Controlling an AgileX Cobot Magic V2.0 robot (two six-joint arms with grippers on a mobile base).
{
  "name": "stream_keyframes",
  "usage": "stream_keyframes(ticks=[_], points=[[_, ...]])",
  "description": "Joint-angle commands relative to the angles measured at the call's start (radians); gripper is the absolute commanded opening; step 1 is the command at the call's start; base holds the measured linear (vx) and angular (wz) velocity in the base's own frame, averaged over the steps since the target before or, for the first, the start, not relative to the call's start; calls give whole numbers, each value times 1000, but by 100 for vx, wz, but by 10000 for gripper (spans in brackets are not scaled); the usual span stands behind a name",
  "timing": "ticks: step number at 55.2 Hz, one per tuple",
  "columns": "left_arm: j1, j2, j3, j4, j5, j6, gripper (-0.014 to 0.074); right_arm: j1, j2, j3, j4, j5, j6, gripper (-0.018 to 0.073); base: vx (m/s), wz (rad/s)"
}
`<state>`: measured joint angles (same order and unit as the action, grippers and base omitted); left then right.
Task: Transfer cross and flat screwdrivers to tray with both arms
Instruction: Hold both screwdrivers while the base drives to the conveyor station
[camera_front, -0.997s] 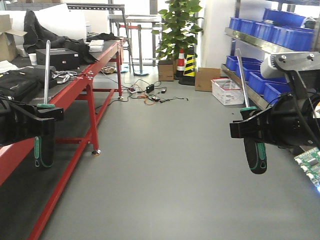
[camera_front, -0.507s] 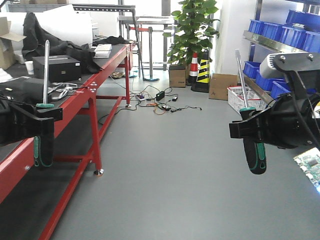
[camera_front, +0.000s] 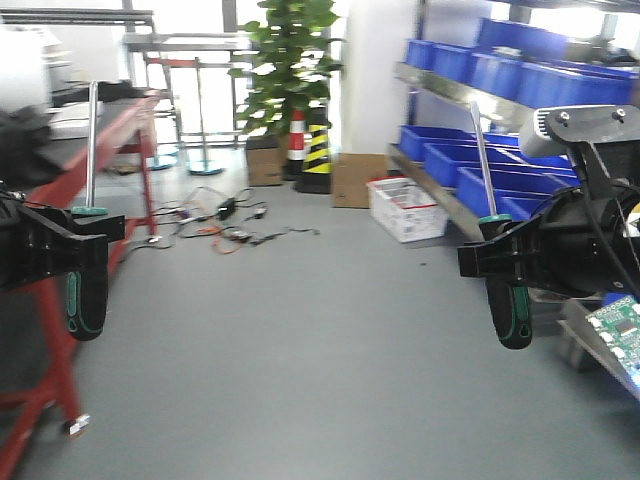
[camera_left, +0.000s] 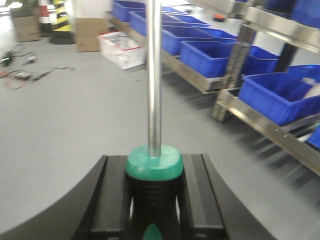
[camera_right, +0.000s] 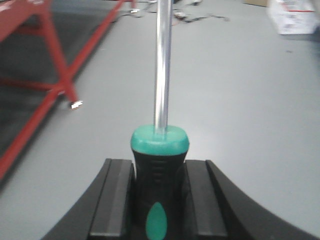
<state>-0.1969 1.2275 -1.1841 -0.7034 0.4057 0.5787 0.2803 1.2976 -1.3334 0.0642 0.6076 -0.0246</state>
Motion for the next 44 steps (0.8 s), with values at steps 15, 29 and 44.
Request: stream_keyframes(ticks=[15, 29, 44], points=[[-5, -30, -35, -35, -72, 0, 3, -4, -31, -36, -3, -90, -5, -8, 51, -70], [-5, -30, -35, -35, -73, 0, 3, -4, -31, -36, -1, -90, -5, -8, 46, -75], [-5, -30, -35, -35, -73, 0, 3, -4, -31, -36, -1, -90, -5, -8, 39, -78]])
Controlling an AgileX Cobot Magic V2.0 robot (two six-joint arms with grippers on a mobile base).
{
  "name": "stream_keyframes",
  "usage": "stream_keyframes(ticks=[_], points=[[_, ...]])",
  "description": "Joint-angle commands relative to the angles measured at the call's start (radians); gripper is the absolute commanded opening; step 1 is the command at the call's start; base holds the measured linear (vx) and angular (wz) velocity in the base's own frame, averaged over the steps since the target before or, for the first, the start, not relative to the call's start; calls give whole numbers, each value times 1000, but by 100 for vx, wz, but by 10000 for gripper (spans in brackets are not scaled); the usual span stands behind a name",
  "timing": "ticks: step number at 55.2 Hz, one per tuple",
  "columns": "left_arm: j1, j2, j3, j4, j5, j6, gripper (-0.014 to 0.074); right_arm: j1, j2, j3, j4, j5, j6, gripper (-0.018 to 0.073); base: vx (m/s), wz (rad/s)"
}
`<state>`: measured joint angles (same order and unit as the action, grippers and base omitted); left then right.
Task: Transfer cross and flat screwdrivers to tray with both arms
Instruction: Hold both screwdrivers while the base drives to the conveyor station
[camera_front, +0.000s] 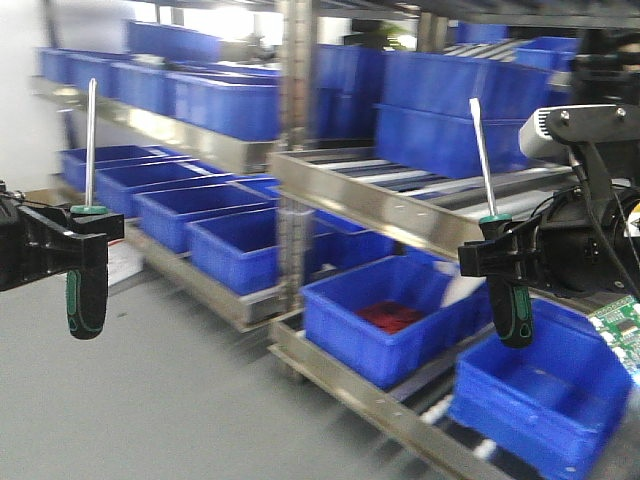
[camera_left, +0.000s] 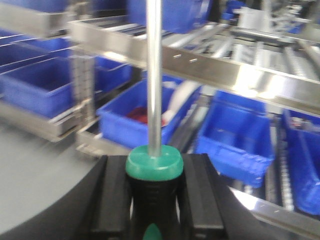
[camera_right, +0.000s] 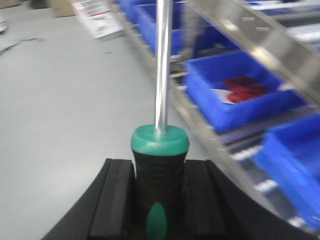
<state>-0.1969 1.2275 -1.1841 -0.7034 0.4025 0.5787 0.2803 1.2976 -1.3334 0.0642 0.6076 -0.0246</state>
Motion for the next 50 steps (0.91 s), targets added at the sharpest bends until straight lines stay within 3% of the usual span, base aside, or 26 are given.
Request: stream_keyframes(ticks=[1, 35, 50], points=[[-5, -30, -35, -35, -69, 0, 3, -4, -31, -36, -1, -90, -5, -8, 36, -78], [-5, -30, -35, -35, -69, 0, 3, -4, -31, -36, -2, -90, -5, -8, 29, -87], [-5, -30, -35, -35, -69, 0, 3, -4, -31, -36, -2, -90, -5, -8, 22, -63]])
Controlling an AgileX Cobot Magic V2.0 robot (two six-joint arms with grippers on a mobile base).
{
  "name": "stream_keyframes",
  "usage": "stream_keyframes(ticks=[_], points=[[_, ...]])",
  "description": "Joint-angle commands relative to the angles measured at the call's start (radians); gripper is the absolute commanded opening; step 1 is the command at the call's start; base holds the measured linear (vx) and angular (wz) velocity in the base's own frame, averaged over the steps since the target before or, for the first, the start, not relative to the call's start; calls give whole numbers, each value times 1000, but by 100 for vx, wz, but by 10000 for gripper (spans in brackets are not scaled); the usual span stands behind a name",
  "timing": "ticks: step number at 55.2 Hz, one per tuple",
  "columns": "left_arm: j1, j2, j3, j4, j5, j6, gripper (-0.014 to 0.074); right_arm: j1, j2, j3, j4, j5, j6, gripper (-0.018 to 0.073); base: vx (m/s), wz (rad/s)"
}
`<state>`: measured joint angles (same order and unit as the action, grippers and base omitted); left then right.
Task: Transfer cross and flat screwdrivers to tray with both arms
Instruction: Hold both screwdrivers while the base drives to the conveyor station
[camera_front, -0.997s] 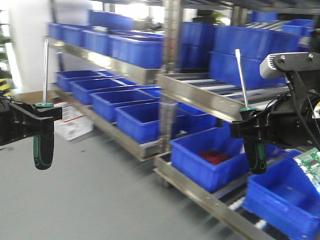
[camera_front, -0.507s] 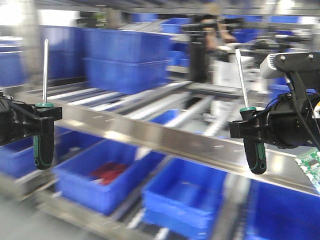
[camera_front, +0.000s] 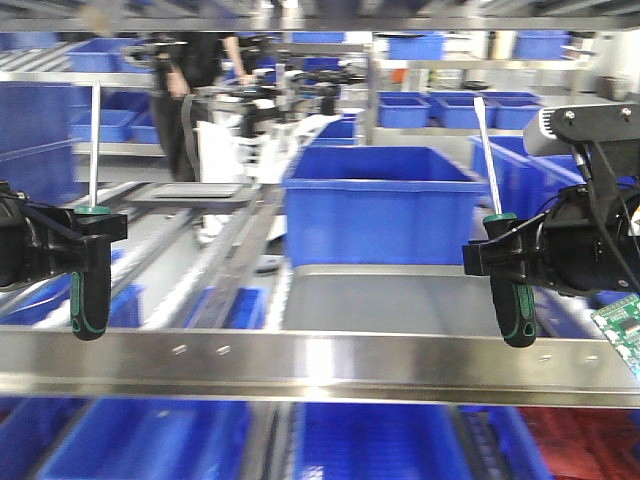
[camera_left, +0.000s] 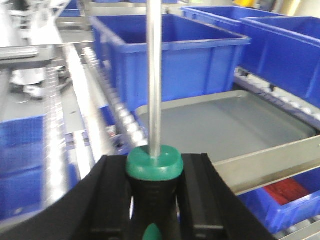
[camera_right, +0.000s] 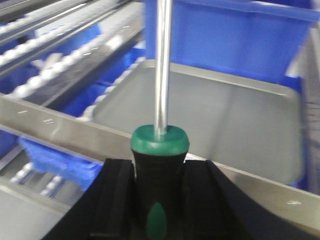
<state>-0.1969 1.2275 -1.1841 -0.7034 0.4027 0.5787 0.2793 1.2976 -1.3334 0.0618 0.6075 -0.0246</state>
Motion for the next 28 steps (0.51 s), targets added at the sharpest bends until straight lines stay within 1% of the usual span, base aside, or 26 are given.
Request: stream_keyframes(ticks=[1, 13, 28], points=[[-5, -30, -35, -35, -69, 0, 3, -3, -31, -36, 1, -90, -5, -8, 22, -47], [-5, -30, -35, -35, -69, 0, 3, -3, -31, -36, 1, -90, -5, -8, 22, -37], [-5, -30, -35, -35, -69, 0, 3, -3, -31, -36, 1, -90, -5, -8, 21, -21]])
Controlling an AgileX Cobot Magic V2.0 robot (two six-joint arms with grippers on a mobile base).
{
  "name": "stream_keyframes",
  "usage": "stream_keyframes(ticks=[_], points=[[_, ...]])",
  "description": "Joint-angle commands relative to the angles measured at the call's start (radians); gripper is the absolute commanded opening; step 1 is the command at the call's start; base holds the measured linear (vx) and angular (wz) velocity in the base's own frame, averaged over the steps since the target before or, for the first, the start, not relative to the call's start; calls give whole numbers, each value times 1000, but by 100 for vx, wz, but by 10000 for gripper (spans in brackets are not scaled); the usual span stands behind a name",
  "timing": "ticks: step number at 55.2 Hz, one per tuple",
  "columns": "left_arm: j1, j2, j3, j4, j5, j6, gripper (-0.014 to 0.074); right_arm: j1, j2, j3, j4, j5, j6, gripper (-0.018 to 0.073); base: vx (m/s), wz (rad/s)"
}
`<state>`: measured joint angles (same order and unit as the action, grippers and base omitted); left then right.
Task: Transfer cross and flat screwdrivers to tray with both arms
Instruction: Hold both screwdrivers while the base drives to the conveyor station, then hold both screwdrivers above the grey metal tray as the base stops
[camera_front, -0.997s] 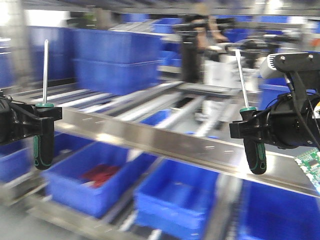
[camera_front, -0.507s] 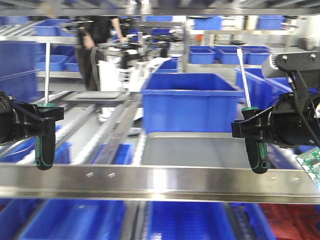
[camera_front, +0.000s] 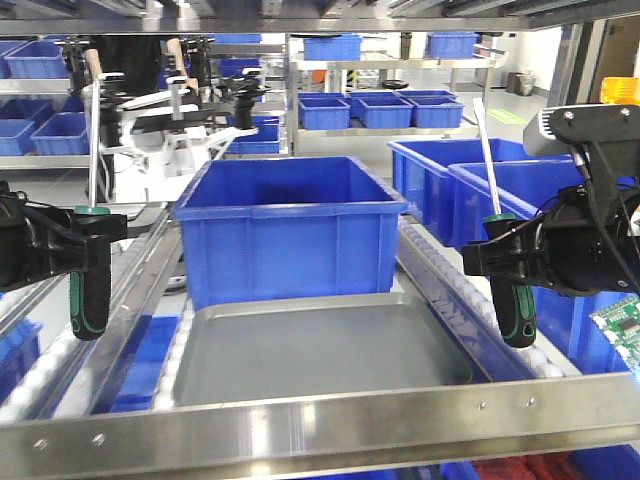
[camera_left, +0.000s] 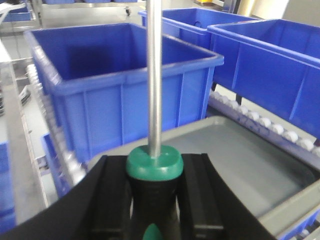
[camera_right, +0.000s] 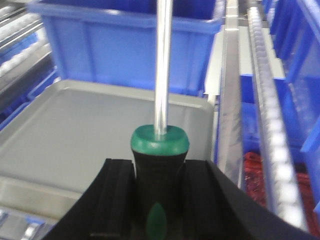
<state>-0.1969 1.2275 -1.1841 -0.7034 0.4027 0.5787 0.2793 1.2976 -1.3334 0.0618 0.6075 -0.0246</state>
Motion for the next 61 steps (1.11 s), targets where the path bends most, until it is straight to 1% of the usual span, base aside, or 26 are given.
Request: stream_keyframes(ticks=[1, 28, 61], points=[[-5, -30, -35, -35, -69, 0, 3, -3, -31, -36, 1, -90, -5, -8, 21, -15], [-5, -30, -35, -35, -69, 0, 3, -3, -31, -36, 1, -90, -5, -8, 17, -13], [-5, -30, -35, -35, -69, 0, 3, -3, -31, -36, 1, -90, -5, -8, 7, 3]])
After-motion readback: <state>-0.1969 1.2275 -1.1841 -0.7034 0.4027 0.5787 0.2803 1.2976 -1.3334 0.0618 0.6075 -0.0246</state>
